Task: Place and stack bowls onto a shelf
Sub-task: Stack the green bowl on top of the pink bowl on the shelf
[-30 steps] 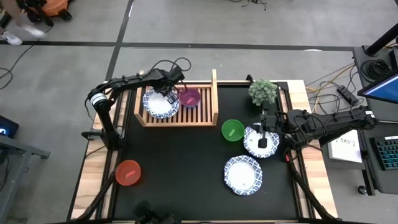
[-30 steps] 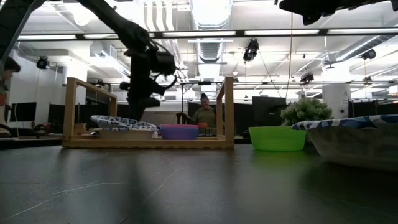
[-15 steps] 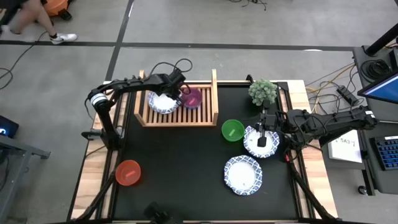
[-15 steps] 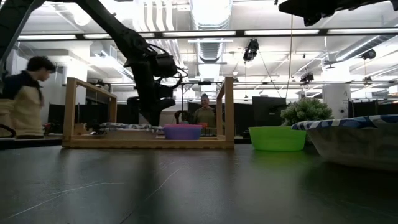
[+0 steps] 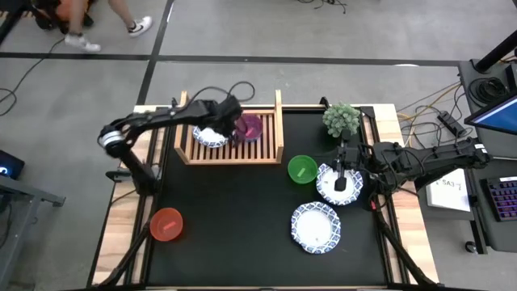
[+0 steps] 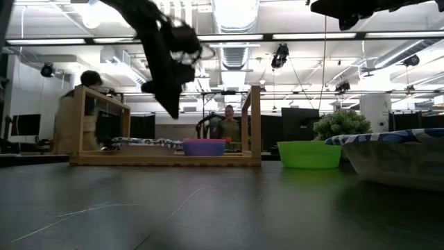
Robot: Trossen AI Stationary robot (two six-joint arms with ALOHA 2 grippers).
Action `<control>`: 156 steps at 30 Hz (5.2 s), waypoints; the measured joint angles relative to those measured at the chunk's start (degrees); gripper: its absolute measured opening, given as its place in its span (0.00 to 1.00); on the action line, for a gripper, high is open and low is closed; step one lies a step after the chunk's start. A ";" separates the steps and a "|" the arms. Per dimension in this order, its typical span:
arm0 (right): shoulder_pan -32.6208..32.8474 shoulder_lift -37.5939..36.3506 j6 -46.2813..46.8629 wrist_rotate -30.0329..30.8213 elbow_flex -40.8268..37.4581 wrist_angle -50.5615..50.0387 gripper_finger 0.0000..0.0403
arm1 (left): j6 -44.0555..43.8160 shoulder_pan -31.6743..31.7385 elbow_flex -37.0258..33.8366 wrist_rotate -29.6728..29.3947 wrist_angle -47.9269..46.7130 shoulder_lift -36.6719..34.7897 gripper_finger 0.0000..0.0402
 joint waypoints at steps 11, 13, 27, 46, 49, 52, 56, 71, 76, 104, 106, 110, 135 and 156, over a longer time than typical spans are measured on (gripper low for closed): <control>0.22 3.49 14.55 -2.31 1.25 3.43 0.02 | -1.32 -30.83 -17.54 0.27 22.93 -22.75 0.00; 0.65 5.21 17.90 -3.12 2.45 2.69 0.02 | 0.26 -34.70 -19.95 0.09 27.52 -25.33 0.00; 0.76 24.17 43.49 -3.61 26.44 -45.42 0.02 | -2.84 -40.79 -23.14 -5.03 30.28 -28.88 0.00; 1.14 40.65 43.09 -4.05 31.26 -55.49 0.11 | -17.75 -41.41 -23.17 -5.21 27.70 -21.20 0.00; 1.14 42.03 42.01 -4.03 31.23 -54.83 0.20 | -18.75 -42.02 -23.17 -5.18 27.74 -19.95 0.00; 1.14 43.42 39.70 -3.80 31.23 -54.13 0.31 | -18.75 -42.32 -23.17 -5.13 27.74 -18.91 0.00; 0.88 45.66 36.67 -3.01 31.21 -53.60 0.41 | -18.07 -42.35 -23.17 -5.19 27.80 -18.46 0.00; -0.76 56.16 29.59 -2.51 31.19 -45.19 0.48 | -16.09 -42.30 -23.17 -8.34 28.09 -18.43 0.00; -0.76 59.28 29.40 -2.50 31.17 -44.99 0.48 | -15.89 -42.30 -23.17 -8.40 28.14 -18.43 0.00; -0.74 61.14 27.60 -2.52 31.15 -41.83 0.03 | -2.77 -42.32 -21.96 -13.64 25.96 -25.98 0.00; -0.73 59.61 27.67 -2.54 31.43 -43.25 0.02 | -2.74 -42.32 -21.99 -15.31 23.41 -27.33 0.00; -0.26 55.45 27.12 -5.80 33.46 -46.59 0.02 | -2.63 -42.37 -23.10 -18.89 19.68 -30.39 0.00; -6.72 57.94 -4.97 4.32 45.78 -13.21 0.02 | 3.19 -42.36 -37.68 -20.40 36.05 -48.06 0.00; -18.82 75.90 -8.24 3.92 59.39 -17.05 0.02 | 4.29 -42.36 -37.74 -21.78 35.71 -48.13 0.00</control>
